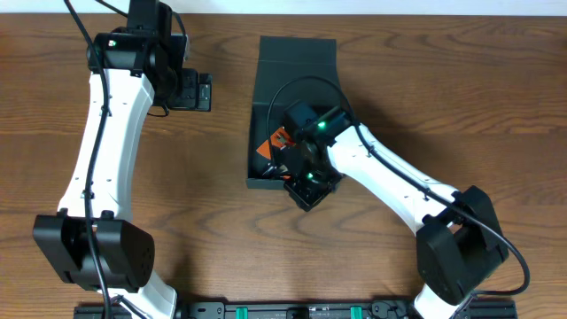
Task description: Pack container
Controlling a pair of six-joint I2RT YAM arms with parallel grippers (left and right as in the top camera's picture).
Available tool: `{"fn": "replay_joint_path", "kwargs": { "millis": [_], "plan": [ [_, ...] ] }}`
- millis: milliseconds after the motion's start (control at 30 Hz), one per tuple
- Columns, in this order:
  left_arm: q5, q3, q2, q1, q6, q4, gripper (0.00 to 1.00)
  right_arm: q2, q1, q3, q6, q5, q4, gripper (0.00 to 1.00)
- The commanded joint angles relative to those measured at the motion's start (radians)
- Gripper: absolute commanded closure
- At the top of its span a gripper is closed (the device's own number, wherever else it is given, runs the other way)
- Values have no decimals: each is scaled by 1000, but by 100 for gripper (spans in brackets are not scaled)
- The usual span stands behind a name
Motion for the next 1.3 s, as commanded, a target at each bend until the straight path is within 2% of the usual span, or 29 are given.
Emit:
{"fn": "replay_joint_path", "kwargs": {
  "millis": [0,333,633,833,1033,1267],
  "plan": [
    [-12,12,-3,3,-2,-3,2,13,-42,2,38,36,24,99],
    [-12,12,-3,3,-2,-4,1,15,-172,2,94,74,105,99],
    [-12,12,-3,3,-2,-12,1,28,-183,2,140,234,133,99],
    [-12,12,-3,3,-2,-15,1,25,-189,40,188,243,143,99],
    [-12,12,-3,3,-2,-14,1,25,-188,198,190,166,-2,99],
    [-12,12,-3,3,-2,-25,1,13,-187,352,187,19,-322,99]
  ]
}}
